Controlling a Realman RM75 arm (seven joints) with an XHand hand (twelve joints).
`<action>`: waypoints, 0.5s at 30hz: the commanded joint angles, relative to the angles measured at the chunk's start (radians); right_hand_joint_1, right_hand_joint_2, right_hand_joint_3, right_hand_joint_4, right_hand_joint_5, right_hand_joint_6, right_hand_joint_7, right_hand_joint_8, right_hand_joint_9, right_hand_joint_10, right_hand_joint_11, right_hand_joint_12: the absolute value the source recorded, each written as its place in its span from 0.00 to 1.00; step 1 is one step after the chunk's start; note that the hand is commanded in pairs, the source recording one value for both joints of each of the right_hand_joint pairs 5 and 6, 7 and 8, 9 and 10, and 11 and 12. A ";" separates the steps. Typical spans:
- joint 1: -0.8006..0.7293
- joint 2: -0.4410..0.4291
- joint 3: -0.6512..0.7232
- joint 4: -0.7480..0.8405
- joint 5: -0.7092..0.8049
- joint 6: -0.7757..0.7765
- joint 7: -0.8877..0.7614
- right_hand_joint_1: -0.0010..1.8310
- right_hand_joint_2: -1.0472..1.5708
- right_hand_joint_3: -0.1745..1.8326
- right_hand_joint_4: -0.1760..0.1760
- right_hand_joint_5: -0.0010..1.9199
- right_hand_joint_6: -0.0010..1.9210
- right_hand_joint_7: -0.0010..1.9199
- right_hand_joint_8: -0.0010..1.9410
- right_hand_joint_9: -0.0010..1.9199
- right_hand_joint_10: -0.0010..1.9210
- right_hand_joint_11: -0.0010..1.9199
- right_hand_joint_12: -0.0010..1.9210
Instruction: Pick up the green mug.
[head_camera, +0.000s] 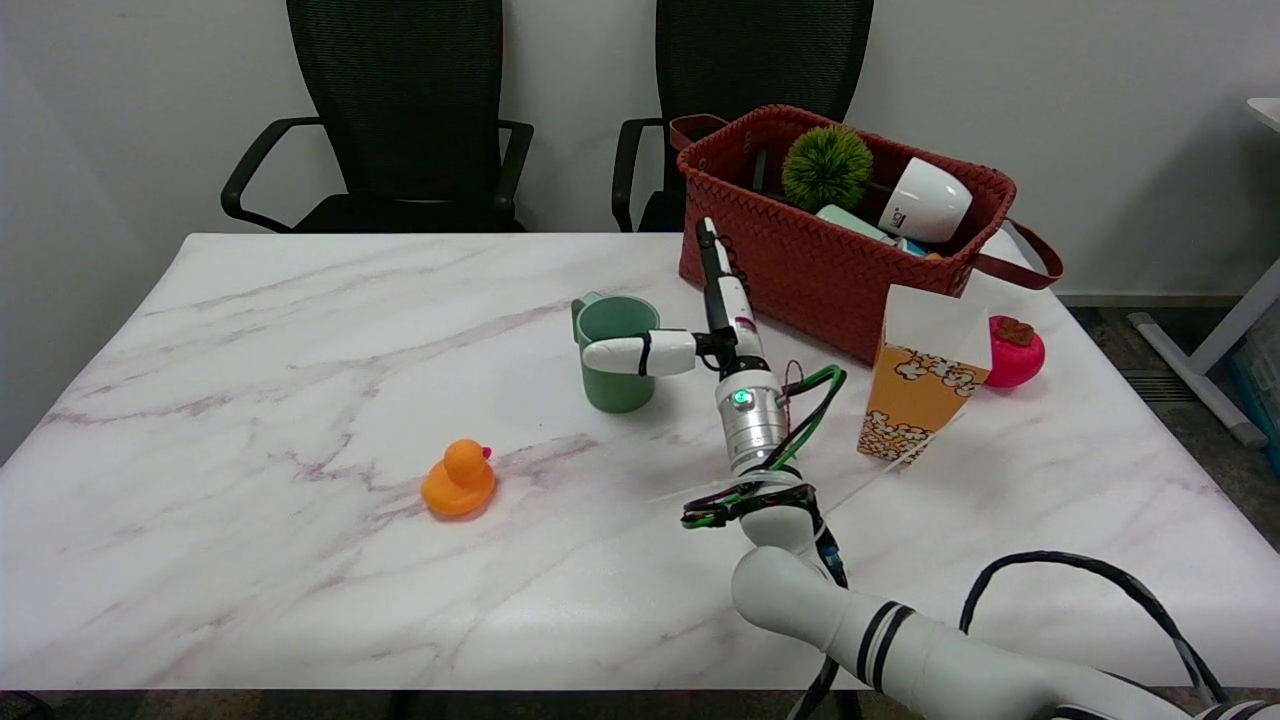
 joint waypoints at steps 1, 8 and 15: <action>0.040 -0.017 -0.021 -0.122 0.012 -0.028 0.149 0.57 0.39 0.08 0.50 0.00 0.00 0.00 0.00 0.00 0.00 0.00 0.00; 0.059 -0.027 -0.051 -0.175 0.004 -0.028 0.259 0.56 0.41 0.09 0.50 0.00 0.00 0.00 0.00 0.00 0.00 0.00 0.00; 0.063 -0.037 -0.059 -0.186 0.004 -0.029 0.274 0.55 0.42 0.10 0.50 0.00 0.00 0.00 0.00 0.00 0.00 0.00 0.00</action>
